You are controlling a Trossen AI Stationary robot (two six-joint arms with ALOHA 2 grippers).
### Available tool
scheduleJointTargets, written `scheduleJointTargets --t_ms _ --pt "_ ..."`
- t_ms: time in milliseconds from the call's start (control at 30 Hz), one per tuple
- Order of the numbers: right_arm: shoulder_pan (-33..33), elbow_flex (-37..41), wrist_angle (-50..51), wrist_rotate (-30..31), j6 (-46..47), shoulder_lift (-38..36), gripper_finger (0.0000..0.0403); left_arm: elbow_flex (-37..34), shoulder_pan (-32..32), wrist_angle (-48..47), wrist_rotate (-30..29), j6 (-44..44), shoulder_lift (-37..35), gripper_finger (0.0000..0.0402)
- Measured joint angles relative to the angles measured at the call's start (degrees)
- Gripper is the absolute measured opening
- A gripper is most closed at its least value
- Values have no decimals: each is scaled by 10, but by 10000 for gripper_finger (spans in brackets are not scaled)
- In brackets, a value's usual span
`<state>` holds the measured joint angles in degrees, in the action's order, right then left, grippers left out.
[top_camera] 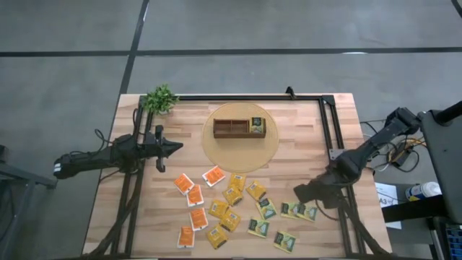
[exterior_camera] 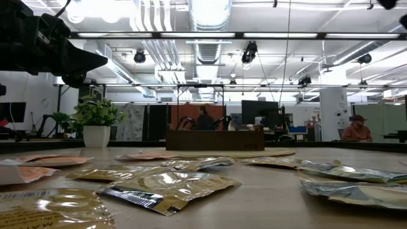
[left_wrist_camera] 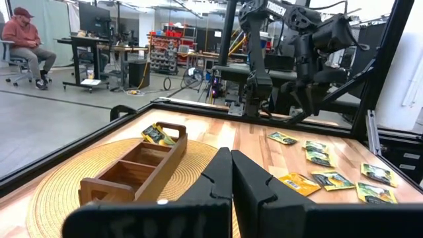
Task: Pick & Place Tea
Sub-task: Put the yellow tea bag into the right section of the wooden organizer
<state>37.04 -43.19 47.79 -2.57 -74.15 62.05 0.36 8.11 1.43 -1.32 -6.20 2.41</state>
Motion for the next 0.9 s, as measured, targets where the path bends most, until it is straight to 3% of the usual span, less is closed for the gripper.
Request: scheduleJointTargets --t_ms 333,900 --pt "51 59 2 -1 -25 -19 139 0 0 0 0 0 0 0" --pt "59 123 -1 0 -60 -21 139 0 0 0 0 0 0 0"
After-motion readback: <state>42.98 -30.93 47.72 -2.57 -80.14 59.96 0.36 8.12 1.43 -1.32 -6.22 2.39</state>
